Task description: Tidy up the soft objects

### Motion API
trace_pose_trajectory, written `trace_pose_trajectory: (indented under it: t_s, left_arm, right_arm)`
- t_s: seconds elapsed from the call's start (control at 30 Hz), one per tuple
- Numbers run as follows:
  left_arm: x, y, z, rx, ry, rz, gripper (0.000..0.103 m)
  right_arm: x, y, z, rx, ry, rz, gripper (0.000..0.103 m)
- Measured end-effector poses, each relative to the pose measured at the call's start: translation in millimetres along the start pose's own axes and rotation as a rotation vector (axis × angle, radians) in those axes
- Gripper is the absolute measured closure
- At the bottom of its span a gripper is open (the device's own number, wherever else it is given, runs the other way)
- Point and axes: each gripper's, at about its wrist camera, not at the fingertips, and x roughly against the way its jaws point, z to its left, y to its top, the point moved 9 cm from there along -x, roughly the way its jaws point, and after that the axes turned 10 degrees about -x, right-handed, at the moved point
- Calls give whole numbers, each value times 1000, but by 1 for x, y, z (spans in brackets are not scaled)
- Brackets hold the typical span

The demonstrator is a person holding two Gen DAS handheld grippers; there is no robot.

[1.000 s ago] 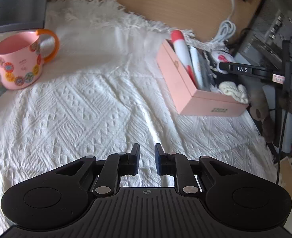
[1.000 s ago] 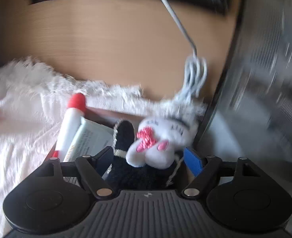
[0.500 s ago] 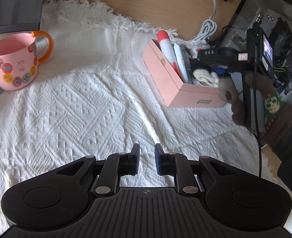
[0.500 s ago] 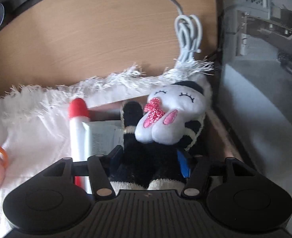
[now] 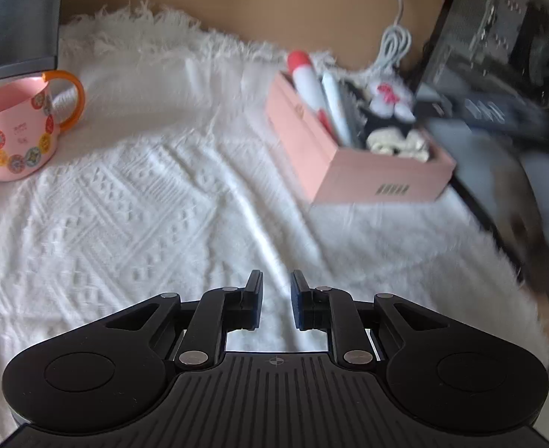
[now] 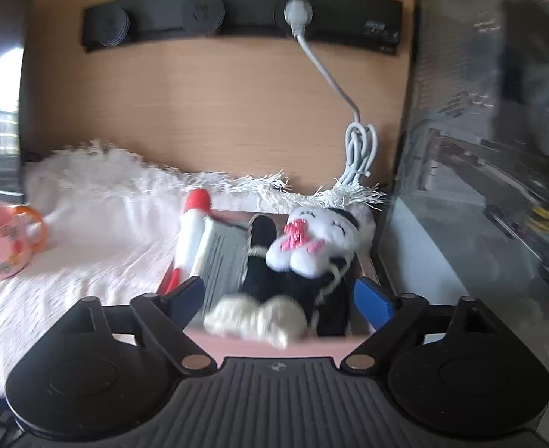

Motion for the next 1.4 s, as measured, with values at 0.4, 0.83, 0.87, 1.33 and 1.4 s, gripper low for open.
trace_pose_trajectory:
  t_s: [0.4,0.83,0.87,1.33,1.4]
  left_arm:
    - [-27,-5,-40,-89,158,-93,85]
    - [-49,-5,-47,-110,187,-72,79]
    - [-49,-5,-50,-110,178,-73,77]
    - [-61,1,-61,-128,230,-98,77]
    - [-61,1,-62,-127,242,-97,77]
  right_arm:
    - [-2,-100,-30,6,-30,211,14]
    - [-22,-114,-42,-36,-131,217,0]
    - [-22,-114,-42,-23,-145,210,0]
    - [-27,-115,-49,-71,-20,190,0]
    - [-27,-115,-48,-71,-21,190,0]
